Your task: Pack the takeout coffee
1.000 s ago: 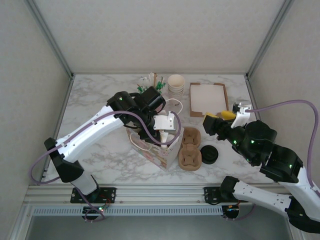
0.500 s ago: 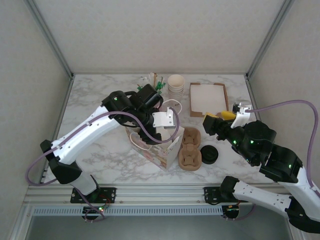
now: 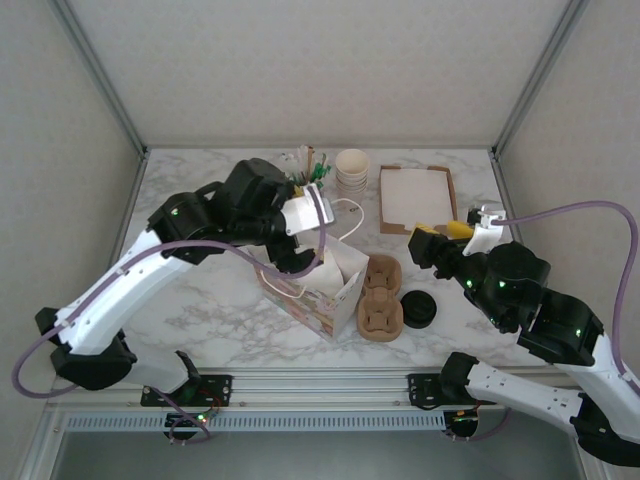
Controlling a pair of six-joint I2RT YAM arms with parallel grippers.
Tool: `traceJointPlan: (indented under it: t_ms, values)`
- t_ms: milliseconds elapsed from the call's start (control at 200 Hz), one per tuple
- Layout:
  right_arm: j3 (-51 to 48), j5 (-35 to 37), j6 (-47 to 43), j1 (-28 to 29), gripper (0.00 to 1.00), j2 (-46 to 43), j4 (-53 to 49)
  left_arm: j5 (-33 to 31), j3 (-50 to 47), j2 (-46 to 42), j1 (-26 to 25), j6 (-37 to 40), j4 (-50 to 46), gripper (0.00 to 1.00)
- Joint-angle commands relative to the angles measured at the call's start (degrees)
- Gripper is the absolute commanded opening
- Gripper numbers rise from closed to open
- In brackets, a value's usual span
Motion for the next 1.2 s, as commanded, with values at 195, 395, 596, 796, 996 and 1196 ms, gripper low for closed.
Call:
traceJointPlan:
  t_ms: [195,395,596,796,996,1196]
  values:
    - [-6.32,11.40,-7.95,0.18,0.99,-0.71,9.56,-14.19,-12.87,-13.00,8.69,-12.67,24.61,1.00]
    - [-14.91,19.56,-18.61,-0.23,0.99,1.07,22.33,-26.59,-22.97,-17.42,16.66,-20.58,33.91,1.00]
    - [-24.24,13.51,-24.11,-8.22,0.99,1.07,33.93,-36.79,-37.38,-22.70,24.39,-28.43,45.67,1.00]
    - [-35.18,5.10,-26.84,-22.29,0.99,0.79,46.10,-40.16,-53.34,-26.41,31.37,-31.07,58.10,1.00]
    - [-44.12,-4.09,-23.27,-34.42,0.99,4.54,55.20,-42.47,-63.12,-24.17,36.63,-33.14,63.81,1.00]
    - [-49.42,-7.83,-17.91,-43.20,0.99,15.69,63.71,-40.35,-70.93,-19.89,40.12,-35.56,71.23,1.00]
